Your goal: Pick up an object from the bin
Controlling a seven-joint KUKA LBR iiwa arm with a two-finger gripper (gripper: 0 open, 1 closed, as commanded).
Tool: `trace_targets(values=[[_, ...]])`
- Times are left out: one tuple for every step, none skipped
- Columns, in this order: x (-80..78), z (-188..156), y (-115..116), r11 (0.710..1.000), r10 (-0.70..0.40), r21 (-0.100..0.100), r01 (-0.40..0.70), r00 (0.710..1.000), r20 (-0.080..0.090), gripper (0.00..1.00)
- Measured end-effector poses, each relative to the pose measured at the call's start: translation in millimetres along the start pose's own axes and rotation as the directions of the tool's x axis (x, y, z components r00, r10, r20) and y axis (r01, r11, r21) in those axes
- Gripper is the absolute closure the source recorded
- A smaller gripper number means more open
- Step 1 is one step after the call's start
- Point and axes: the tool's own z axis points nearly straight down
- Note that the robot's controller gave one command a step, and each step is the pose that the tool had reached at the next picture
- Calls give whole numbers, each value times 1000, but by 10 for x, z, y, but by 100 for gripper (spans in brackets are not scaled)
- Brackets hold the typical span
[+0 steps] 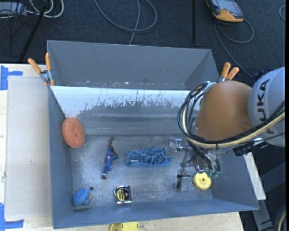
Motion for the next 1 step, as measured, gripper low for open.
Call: trace_targets(values=[[-16,-43,0,1000,0,0,0,1000,8,0]])
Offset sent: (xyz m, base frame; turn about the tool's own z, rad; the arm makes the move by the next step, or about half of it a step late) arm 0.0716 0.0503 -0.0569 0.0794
